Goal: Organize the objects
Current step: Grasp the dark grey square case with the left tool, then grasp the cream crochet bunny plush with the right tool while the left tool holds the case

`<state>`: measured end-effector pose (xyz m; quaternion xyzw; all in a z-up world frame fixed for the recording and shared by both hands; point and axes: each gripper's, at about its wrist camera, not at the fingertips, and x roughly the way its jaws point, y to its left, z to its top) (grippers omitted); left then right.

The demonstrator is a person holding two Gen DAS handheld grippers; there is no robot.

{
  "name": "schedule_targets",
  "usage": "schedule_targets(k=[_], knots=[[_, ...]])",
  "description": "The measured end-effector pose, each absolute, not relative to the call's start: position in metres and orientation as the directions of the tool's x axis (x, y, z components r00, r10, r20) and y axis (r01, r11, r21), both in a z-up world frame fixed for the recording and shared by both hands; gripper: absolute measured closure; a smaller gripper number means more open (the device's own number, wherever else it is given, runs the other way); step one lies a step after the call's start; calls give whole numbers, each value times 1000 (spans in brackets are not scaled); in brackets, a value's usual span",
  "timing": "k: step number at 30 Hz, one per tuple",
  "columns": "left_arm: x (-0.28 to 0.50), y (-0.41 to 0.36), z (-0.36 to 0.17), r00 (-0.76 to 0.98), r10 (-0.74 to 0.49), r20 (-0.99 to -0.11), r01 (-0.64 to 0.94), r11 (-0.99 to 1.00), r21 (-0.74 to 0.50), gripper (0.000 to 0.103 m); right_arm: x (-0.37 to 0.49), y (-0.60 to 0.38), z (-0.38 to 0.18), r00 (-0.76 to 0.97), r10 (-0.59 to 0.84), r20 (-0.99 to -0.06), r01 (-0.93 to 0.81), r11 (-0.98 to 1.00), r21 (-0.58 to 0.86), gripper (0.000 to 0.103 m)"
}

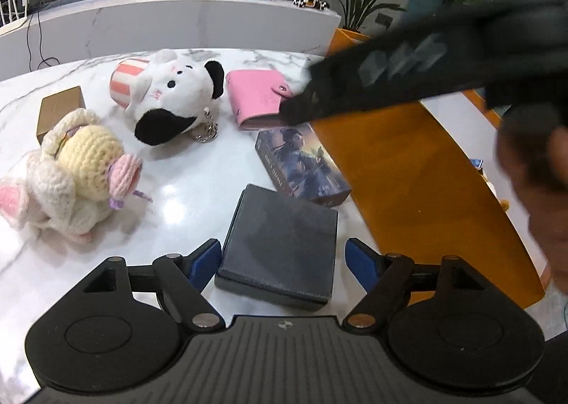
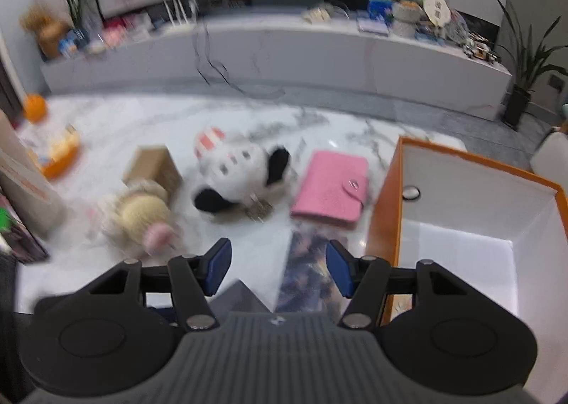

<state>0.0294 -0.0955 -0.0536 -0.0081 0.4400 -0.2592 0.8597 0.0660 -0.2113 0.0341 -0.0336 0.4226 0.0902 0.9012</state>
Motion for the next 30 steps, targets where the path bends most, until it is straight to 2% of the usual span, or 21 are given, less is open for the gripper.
schedule_targets(k=[2,6,10,11,15,22,24,27,30], knots=[[35,-99,-58,486,-459,-744,441,863,-245,11,73,-205,24,595,80,-800,-171,985,-29,41],[41,-109,-62,479,-461,-747,464,855,-230,10,84,-193,16,578,28,-816,-161,984,-81,24],[38,-112,-61,469,-443,-764,491,850,-191,10,93,-180,7,546,1,-838,-175,978,-113,20],[41,-112,-64,455,-437,-776,486,852,-195,7,95,-177,5,540,-10,-842,-178,976,-126,17],[48,-103,-70,424,-455,-783,451,856,-253,7,103,-168,0,518,-55,-854,-178,969,-170,11],[44,-87,-66,423,-416,-805,429,874,-226,8,105,-156,-2,536,-16,-844,-201,969,-147,20],[43,-81,-66,416,-410,-812,422,878,-227,8,106,-151,-5,539,-31,-842,-207,964,-168,26],[37,-67,-65,414,-390,-823,412,886,-212,8,107,-147,-4,540,73,-838,-251,965,-78,30],[29,-46,-65,417,-377,-827,393,895,-209,8,106,-137,1,522,198,-829,-317,948,27,26]])
